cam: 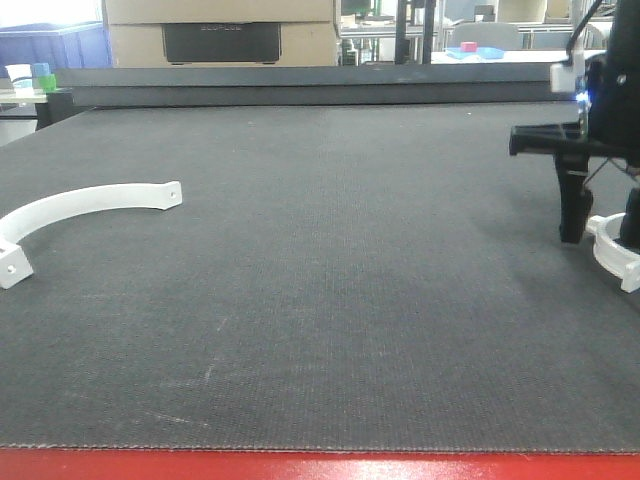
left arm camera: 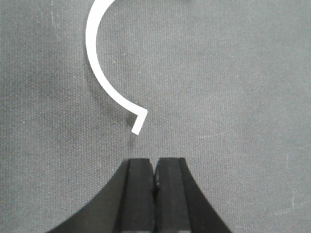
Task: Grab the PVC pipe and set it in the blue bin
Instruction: 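Close the right gripper on its white pipe piece and lift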
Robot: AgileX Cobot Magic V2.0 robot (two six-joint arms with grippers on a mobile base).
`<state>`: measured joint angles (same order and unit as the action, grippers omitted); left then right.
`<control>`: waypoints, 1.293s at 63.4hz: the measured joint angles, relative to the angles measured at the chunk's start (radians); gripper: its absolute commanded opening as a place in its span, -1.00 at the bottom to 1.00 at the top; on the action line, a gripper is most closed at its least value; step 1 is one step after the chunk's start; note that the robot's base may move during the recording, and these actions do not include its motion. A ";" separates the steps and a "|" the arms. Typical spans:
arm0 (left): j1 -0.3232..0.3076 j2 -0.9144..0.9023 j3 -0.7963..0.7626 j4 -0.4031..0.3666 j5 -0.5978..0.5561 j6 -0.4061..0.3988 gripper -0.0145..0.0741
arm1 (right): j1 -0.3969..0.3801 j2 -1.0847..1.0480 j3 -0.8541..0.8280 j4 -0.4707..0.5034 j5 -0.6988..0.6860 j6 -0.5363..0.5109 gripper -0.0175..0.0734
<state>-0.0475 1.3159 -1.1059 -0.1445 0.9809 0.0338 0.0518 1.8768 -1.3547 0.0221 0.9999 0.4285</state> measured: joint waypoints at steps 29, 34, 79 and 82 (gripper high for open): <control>0.000 0.000 0.000 -0.001 0.000 0.000 -0.92 | 0.000 0.013 0.000 0.000 0.000 0.000 -0.78; 0.000 0.000 0.000 -0.001 0.003 0.000 -0.92 | 0.000 0.013 -0.006 0.002 0.000 -0.007 -0.98; 0.000 0.353 -0.245 0.119 0.021 -0.034 -0.92 | 0.000 -0.156 -0.058 0.005 0.139 -0.264 -0.98; 0.002 0.382 -0.262 0.153 0.017 -0.043 -0.92 | 0.000 -0.160 -0.058 0.009 0.138 -0.269 -0.98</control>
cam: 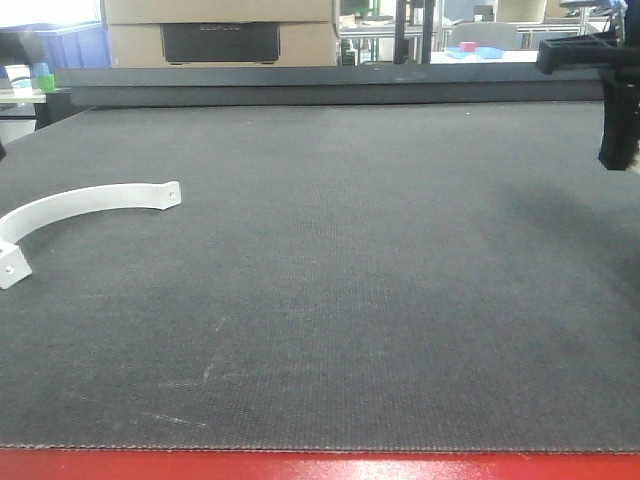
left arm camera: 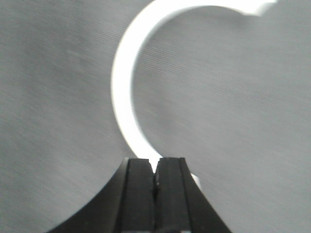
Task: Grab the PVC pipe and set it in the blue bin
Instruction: 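Close the right gripper on its white pipe piece and lift, then close the left gripper on the other white pipe piece and lift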
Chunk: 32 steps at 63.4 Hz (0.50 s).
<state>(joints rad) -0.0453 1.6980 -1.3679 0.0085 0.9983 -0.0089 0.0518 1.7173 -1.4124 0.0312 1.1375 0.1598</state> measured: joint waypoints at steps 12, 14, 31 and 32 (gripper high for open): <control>0.017 0.069 -0.021 0.043 -0.033 -0.021 -0.90 | 0.000 0.000 0.000 0.062 -0.034 -0.002 -0.98; 0.017 0.077 -0.021 0.046 -0.042 -0.021 -0.84 | 0.000 0.000 0.000 0.072 -0.043 -0.002 -0.98; 0.017 0.147 -0.023 0.050 -0.084 -0.025 -0.10 | 0.000 0.000 0.002 0.093 -0.070 -0.002 -0.98; 0.017 0.150 -0.023 0.050 -0.086 -0.025 -0.08 | 0.000 0.000 0.002 0.093 -0.070 -0.002 -0.98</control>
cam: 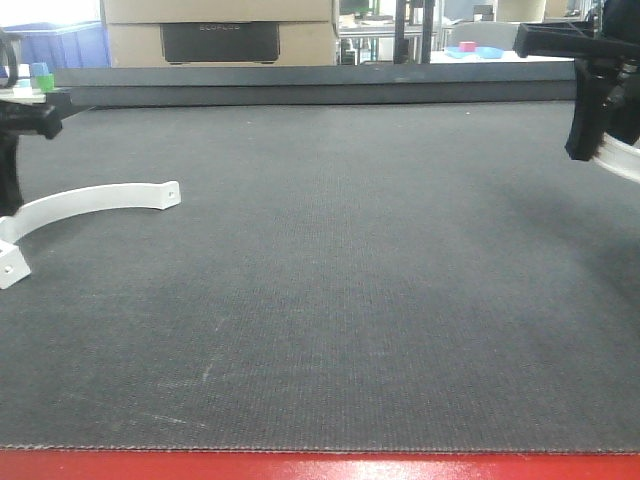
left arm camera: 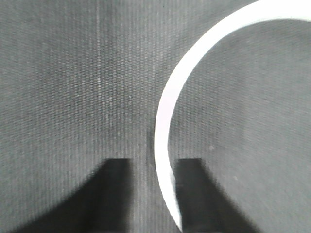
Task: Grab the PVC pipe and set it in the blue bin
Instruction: 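Close the left gripper on the other white pipe piece and lift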
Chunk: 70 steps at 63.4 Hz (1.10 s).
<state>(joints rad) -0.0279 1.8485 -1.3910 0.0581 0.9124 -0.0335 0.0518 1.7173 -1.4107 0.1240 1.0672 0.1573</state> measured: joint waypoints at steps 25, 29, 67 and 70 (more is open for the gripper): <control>0.000 0.057 0.000 -0.008 -0.024 -0.004 -0.05 | 0.000 0.000 0.000 0.000 -0.010 -0.002 -0.98; 0.000 0.061 0.000 -0.008 -0.029 -0.004 -0.05 | 0.000 0.000 0.000 0.000 -0.017 -0.002 -0.98; 0.000 0.077 -0.007 -0.015 -0.023 -0.004 -0.52 | 0.000 0.000 0.000 0.000 -0.035 -0.004 -0.98; 0.000 0.077 -0.007 -0.018 -0.021 -0.004 -0.70 | 0.000 0.000 0.000 0.000 -0.039 -0.004 -0.98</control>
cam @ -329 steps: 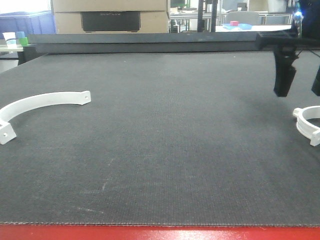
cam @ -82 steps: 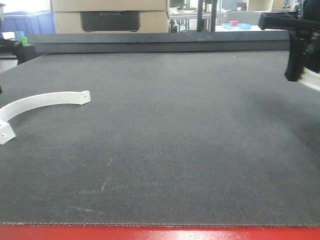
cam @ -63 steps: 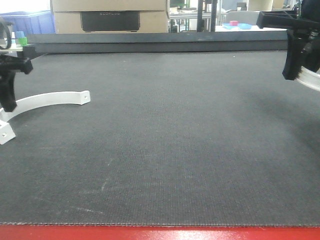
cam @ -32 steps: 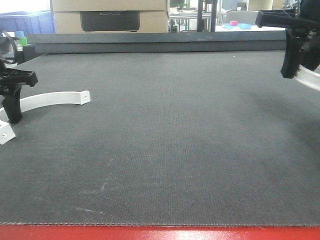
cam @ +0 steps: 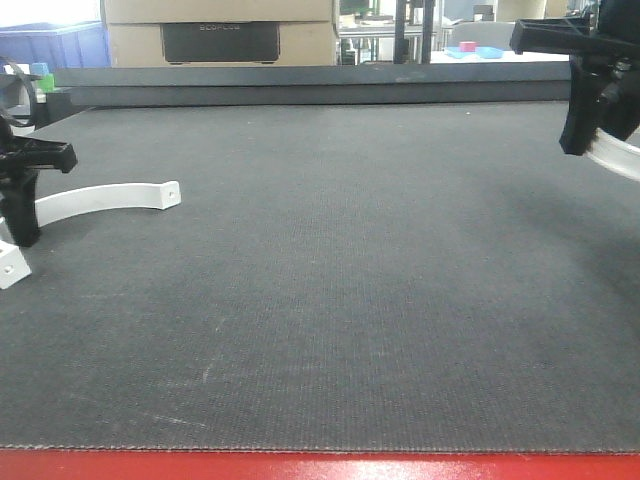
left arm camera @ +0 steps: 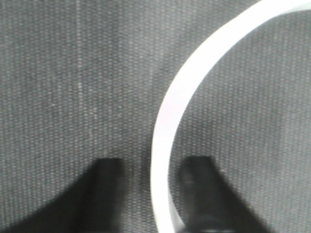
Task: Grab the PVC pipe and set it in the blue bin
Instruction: 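Close the left gripper on the other white pipe piece and lift, then raise both held pipe pieces clear of the table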
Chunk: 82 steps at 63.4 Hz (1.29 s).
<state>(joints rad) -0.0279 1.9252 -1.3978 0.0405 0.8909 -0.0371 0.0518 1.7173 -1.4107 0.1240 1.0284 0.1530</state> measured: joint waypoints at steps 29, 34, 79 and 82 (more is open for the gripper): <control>0.000 -0.031 -0.046 -0.020 0.090 -0.005 -0.92 | 0.000 -0.039 0.000 0.002 0.011 0.000 -0.98; 0.000 -0.073 -0.060 -0.031 0.100 -0.005 -0.92 | 0.000 -0.071 0.000 0.002 0.011 0.000 -0.98; 0.000 -0.591 -0.049 -0.266 -0.016 0.132 -0.92 | 0.000 -0.381 0.006 0.002 -0.173 -0.109 -0.98; 0.000 -0.626 -0.031 -0.282 -0.064 0.139 -0.92 | 0.000 -0.411 0.022 0.002 -0.208 -0.126 -0.98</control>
<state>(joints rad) -0.0279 1.2993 -1.4293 -0.2417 0.8268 0.1022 0.0518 1.3066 -1.3883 0.1264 0.8207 0.0274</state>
